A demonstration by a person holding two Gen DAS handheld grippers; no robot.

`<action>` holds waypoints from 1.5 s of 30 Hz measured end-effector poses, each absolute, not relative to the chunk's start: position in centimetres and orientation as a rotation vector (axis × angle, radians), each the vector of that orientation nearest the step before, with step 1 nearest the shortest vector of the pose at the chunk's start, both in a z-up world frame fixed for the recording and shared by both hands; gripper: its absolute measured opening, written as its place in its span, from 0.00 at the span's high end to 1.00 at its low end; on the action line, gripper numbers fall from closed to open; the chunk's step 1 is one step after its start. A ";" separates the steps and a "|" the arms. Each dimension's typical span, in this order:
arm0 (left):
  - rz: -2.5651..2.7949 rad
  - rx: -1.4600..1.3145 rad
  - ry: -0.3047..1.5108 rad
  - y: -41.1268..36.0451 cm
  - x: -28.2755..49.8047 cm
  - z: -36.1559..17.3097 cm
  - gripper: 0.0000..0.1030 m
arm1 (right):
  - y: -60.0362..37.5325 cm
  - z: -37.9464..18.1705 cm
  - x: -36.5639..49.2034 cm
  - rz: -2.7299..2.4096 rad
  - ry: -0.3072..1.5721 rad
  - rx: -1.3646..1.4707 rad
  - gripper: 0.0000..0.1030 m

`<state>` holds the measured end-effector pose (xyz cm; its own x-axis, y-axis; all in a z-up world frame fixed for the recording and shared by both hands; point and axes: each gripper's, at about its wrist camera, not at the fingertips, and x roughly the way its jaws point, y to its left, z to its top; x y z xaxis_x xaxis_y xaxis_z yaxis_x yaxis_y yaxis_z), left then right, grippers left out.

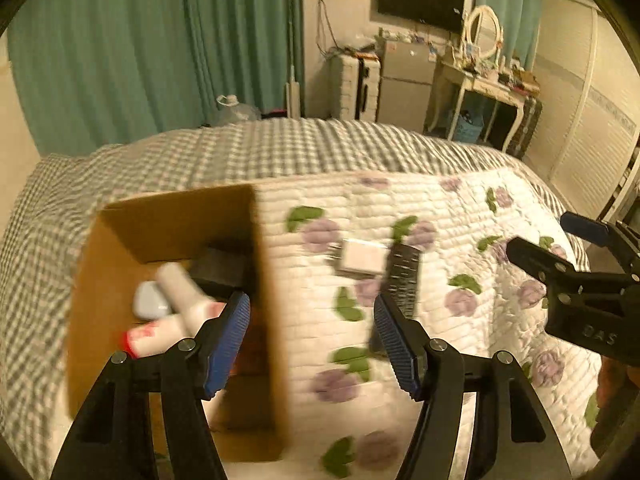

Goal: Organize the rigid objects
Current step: 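Move both tools back to the black remote and white charger on the bed, then grasp the black remote with the left tool while the right tool grasps the white charger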

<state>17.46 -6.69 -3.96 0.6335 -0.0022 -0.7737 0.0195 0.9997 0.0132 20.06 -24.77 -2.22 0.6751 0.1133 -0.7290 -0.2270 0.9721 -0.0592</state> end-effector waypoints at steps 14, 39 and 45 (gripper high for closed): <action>-0.063 0.098 1.046 -14.9 24.2 -14.5 0.35 | -32.0 -9.3 24.6 0.173 0.892 -0.015 0.11; 0.158 -0.039 0.940 -11.9 17.5 -12.8 0.59 | -26.9 -9.0 24.2 0.427 0.809 -0.210 0.11; 0.315 -0.155 0.923 -10.9 17.5 -13.4 0.59 | -23.9 -9.2 25.1 0.600 0.744 -0.338 0.11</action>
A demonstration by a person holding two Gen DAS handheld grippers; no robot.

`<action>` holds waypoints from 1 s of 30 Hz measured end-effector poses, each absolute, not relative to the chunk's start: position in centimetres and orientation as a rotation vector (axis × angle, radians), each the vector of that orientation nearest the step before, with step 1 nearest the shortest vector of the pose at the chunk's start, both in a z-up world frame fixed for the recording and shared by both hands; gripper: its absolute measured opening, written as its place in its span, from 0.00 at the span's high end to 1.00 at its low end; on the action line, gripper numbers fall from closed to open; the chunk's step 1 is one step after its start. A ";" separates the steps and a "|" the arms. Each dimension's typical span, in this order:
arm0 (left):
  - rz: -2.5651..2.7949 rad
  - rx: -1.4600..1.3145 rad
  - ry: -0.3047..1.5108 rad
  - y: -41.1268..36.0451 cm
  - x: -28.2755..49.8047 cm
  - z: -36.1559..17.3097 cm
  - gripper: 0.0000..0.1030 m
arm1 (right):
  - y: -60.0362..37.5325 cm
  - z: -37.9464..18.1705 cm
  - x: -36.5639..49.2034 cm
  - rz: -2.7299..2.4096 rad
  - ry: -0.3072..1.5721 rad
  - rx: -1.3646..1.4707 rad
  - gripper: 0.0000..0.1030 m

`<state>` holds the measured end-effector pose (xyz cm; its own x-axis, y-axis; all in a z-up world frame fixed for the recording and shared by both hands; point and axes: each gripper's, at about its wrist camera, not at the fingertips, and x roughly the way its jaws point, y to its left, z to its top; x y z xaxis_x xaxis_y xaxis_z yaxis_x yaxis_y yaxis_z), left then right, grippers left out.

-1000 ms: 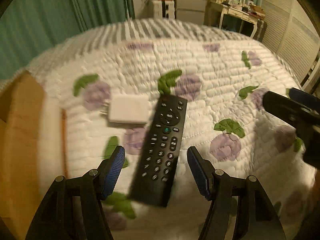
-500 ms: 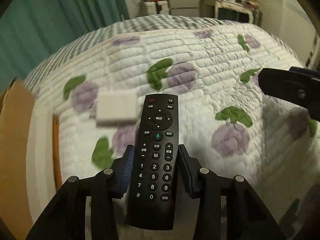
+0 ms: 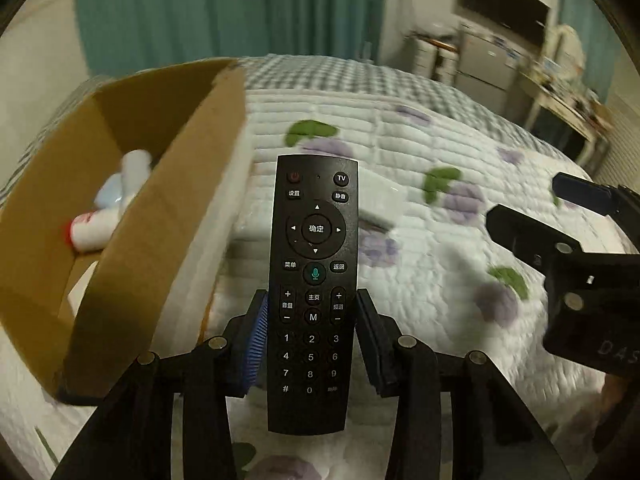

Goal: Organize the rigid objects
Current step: 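Grasp the black remote with the left tool while the right tool grasps the white charger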

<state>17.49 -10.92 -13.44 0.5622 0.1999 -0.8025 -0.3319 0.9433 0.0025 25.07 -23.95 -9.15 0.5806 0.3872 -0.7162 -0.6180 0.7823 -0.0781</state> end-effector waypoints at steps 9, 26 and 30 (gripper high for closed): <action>0.463 -0.216 0.870 -10.4 18.8 -13.8 0.59 | -20.3 -12.6 27.8 0.797 0.715 -0.594 0.24; 0.512 -0.186 0.868 -9.8 19.4 -14.8 0.59 | -13.8 -17.2 29.7 0.882 0.711 -0.709 0.37; 0.507 -0.175 0.876 -10.0 19.3 -14.7 0.59 | -15.1 -17.0 29.1 0.863 0.719 -0.685 0.55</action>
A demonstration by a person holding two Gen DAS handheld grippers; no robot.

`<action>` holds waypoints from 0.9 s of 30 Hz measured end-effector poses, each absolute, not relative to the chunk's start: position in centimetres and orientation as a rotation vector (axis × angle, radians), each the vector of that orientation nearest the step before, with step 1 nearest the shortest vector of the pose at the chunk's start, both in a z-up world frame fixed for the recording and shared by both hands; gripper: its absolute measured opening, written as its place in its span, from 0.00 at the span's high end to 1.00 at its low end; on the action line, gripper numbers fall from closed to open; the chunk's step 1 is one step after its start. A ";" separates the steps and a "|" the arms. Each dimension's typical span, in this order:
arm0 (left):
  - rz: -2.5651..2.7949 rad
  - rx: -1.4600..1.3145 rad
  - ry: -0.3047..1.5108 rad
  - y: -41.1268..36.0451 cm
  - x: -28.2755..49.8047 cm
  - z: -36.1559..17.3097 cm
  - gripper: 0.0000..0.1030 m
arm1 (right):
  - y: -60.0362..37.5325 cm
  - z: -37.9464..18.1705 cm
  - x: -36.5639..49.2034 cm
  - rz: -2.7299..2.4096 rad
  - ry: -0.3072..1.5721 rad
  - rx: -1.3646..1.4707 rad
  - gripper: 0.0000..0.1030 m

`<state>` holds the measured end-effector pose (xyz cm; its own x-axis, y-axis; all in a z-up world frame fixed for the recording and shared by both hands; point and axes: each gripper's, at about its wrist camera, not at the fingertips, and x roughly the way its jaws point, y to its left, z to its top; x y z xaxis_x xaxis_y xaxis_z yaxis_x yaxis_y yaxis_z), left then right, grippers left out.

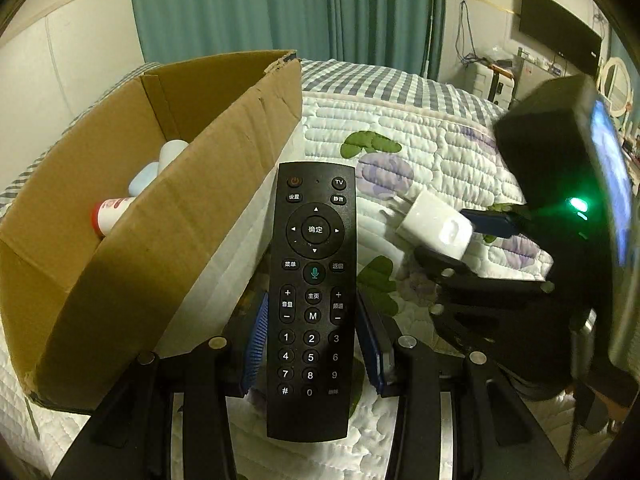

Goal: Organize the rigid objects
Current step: 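Grasp the black remote with the left tool while the right tool grasps the white charger, then carry the remote and charger over the box and lower them in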

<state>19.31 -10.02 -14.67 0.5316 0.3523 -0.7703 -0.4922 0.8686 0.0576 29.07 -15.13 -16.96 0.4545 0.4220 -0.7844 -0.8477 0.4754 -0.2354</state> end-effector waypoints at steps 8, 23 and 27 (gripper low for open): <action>0.431 -0.151 0.869 -11.6 19.0 -14.0 0.59 | -21.2 -13.9 27.5 0.709 0.687 -0.573 0.58; 0.216 -0.162 0.804 -12.9 15.6 -7.2 0.59 | -28.4 -4.8 20.6 0.434 0.635 -0.380 0.60; 0.171 -0.189 0.761 -11.7 14.1 -3.8 0.59 | -27.4 -1.3 17.8 0.412 0.600 -0.410 0.60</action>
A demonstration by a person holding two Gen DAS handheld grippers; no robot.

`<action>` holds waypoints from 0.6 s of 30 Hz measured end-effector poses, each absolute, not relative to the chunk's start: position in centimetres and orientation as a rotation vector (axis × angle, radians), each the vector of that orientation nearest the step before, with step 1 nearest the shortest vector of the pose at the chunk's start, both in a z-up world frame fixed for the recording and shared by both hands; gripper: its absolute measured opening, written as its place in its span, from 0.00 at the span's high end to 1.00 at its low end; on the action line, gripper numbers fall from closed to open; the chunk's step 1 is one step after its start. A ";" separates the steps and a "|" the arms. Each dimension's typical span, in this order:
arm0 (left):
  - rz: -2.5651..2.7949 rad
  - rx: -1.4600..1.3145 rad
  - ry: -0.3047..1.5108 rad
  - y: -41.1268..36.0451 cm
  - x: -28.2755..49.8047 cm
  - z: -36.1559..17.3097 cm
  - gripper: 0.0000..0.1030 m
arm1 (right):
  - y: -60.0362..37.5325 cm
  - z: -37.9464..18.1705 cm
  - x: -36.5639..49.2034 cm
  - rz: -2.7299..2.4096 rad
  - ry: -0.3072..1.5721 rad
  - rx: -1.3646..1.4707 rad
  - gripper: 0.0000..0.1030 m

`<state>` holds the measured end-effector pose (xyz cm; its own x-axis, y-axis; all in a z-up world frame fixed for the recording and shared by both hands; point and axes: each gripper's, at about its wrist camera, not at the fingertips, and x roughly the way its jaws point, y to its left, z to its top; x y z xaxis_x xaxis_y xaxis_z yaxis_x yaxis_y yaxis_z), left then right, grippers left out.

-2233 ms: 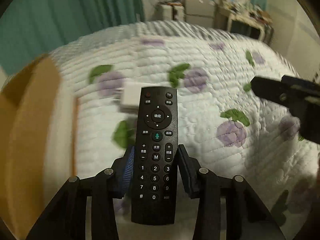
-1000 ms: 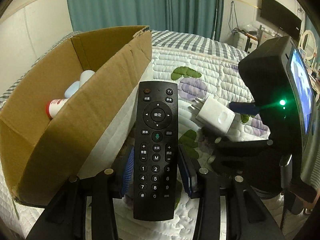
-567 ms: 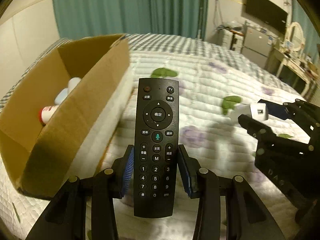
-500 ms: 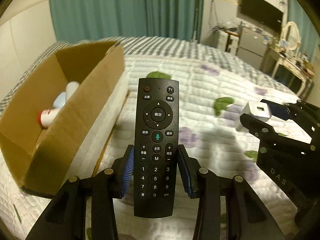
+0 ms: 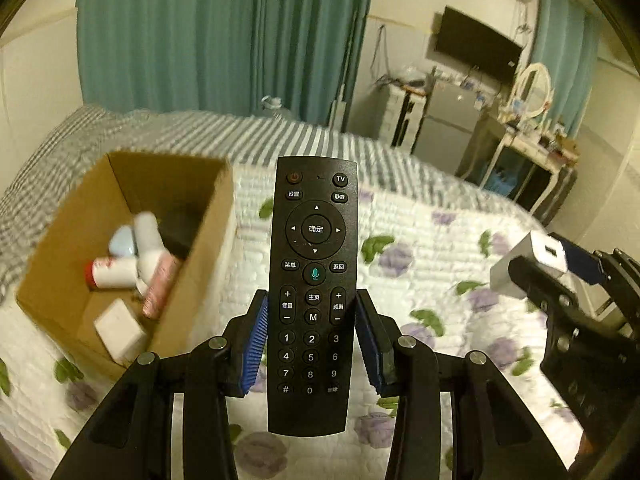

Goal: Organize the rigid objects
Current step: 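Carry the remote and charger over the box and lower them in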

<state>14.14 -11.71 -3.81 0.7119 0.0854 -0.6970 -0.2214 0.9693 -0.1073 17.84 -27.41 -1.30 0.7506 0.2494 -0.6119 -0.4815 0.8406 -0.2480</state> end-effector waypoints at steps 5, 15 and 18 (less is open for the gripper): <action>0.121 -0.191 0.715 -9.0 12.7 0.2 0.59 | -25.2 3.7 14.5 0.394 0.543 -0.435 0.60; 0.061 -0.087 0.693 -0.5 11.7 3.4 0.59 | -16.4 9.5 10.0 0.458 0.480 -0.378 0.60; 0.079 -0.061 0.708 2.7 11.8 2.6 0.59 | -12.9 8.9 9.9 0.491 0.485 -0.365 0.60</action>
<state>11.80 2.75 2.61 0.7569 0.0519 -0.6514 -0.0935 0.9952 -0.0293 9.88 -12.94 8.89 0.7739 0.3586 -0.5219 -0.5266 0.8223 -0.2158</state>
